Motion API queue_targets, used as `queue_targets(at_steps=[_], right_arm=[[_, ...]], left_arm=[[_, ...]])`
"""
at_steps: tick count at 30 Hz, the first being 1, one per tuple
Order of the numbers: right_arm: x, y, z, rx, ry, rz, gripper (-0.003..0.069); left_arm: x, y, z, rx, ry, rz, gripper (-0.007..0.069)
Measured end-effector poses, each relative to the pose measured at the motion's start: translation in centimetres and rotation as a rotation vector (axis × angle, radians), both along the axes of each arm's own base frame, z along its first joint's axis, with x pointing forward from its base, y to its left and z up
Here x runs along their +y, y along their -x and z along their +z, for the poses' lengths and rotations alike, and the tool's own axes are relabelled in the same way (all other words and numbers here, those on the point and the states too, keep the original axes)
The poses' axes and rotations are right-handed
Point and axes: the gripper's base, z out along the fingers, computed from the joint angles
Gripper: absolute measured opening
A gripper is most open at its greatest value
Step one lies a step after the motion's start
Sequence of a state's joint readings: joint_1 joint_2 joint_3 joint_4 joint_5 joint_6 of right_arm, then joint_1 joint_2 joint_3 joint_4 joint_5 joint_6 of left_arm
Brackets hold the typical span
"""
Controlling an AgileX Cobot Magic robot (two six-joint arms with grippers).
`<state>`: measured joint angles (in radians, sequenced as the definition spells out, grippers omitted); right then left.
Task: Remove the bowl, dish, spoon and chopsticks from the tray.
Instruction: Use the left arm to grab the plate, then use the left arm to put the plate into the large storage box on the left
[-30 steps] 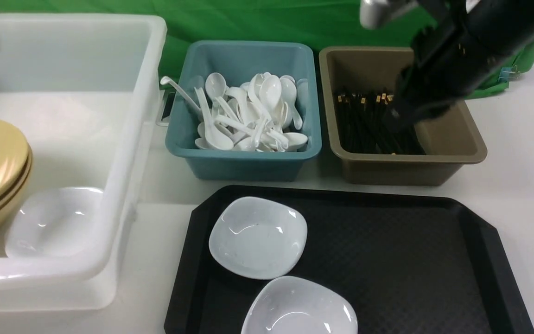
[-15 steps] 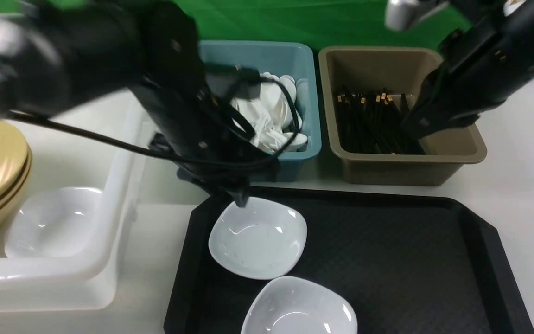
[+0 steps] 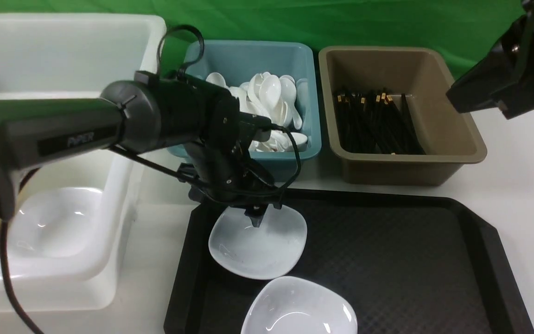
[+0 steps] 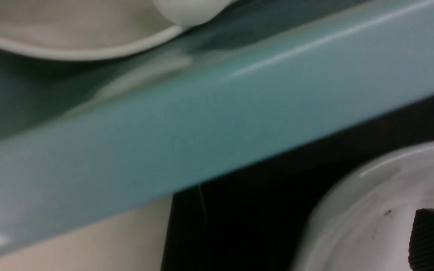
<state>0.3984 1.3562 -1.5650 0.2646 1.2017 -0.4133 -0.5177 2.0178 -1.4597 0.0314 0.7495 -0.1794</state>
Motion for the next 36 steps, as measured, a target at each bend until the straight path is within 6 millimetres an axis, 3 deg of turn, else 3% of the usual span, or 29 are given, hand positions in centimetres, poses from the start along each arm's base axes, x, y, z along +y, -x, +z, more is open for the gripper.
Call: queue_targets(at_steps=[8,13,18,22,29,31,33,36], right_arm=[[0.0,0.0,-0.1,0.003,-0.003,0.001,0.005],[0.1,0.0,-0.1,0.003,-0.004,0.003,0.005],[0.1,0.1,-0.1,0.004,-0.007,0.02,0.005],[0.9,0.5,0.2,0.003,-0.066,0.119,0.005],[2.8,1.2,1.5,-0.086,-0.224,0.301,0.0045],[3.7,1.3,2.0,-0.146,-0.25,0.315,0.0038],[5.2,1.7,2.5,-0.182,-0.273,0.36,0.0034],[8.0,2.5,3.5,-0.216,-0.296,0.456,0.0034]], left_arm=[[-0.2,-0.2,-1.3,0.026,-0.002,0.004,0.039],[-0.2,0.2,-1.1,0.066,0.009,0.024,0.0179],[-0.1,0.6,1.3,0.05,0.044,0.036,0.0073],[0.9,1.3,4.9,0.028,0.065,0.046,0.0013],[5.0,3.5,13.7,-0.117,0.19,0.078,0.0007],[6.9,4.5,16.4,-0.176,0.218,0.106,0.0007],[10.4,5.9,19.5,-0.244,0.234,0.178,0.0007],[15.3,7.3,21.7,-0.29,0.217,0.307,0.0007]])
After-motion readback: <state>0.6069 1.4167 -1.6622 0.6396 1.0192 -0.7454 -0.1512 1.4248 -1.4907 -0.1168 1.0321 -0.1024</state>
